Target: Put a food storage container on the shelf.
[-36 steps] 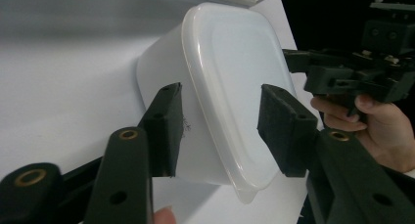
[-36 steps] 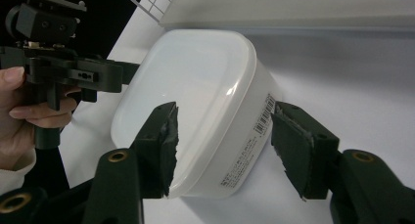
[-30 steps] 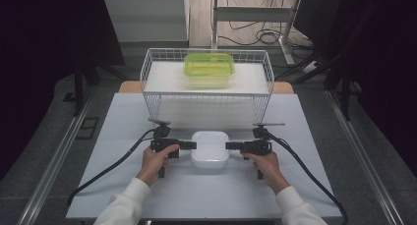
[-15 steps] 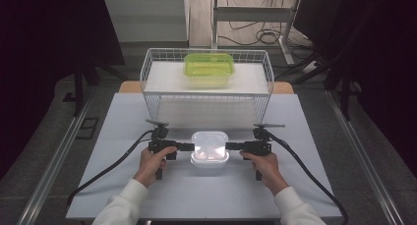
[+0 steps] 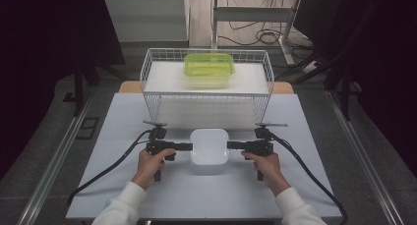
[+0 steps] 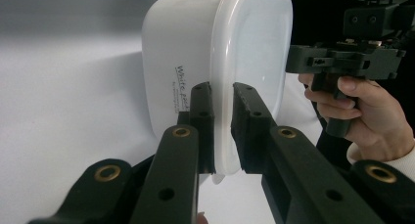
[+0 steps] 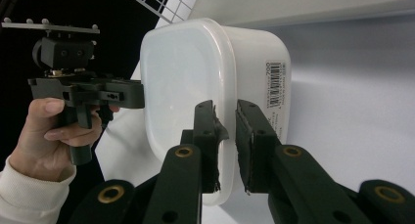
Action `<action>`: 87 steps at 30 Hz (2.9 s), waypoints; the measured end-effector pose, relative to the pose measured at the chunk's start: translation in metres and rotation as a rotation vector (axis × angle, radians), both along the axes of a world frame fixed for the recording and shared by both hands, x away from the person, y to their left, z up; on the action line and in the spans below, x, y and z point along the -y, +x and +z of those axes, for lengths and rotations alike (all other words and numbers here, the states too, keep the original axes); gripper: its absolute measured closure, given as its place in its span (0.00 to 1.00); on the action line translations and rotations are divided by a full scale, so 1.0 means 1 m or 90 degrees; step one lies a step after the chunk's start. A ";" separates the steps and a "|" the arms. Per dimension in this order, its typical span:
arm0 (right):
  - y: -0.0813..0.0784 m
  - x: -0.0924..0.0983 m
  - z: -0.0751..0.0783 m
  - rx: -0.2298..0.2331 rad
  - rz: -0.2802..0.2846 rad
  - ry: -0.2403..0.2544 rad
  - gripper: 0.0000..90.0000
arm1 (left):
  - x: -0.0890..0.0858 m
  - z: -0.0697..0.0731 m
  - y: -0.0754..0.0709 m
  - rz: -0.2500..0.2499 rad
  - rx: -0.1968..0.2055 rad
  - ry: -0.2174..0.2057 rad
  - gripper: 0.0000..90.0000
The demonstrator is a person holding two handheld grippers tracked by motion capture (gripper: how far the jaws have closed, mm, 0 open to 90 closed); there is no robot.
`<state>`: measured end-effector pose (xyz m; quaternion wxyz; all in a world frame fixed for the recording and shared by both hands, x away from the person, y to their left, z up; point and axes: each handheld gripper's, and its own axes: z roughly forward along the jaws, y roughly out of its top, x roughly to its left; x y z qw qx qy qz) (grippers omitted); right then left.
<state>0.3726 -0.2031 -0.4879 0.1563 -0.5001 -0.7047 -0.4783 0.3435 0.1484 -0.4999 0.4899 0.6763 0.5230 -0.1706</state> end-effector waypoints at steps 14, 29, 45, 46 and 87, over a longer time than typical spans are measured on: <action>-0.007 -0.001 0.026 0.069 0.025 0.018 0.88 | -0.007 0.018 -0.007 0.006 0.038 -0.034 0.89; -0.012 -0.002 0.047 0.137 0.041 -0.010 0.86 | -0.008 0.046 -0.013 -0.004 0.088 -0.056 0.89; -0.009 0.000 0.067 0.161 0.035 0.016 0.86 | -0.008 0.074 -0.010 -0.005 0.119 -0.050 0.90; -0.009 0.000 0.070 0.163 0.035 0.017 0.86 | -0.009 0.078 -0.009 -0.005 0.123 -0.056 0.90; 0.024 -0.014 0.191 0.269 0.043 0.013 0.86 | -0.021 0.187 0.025 0.010 0.224 -0.057 0.90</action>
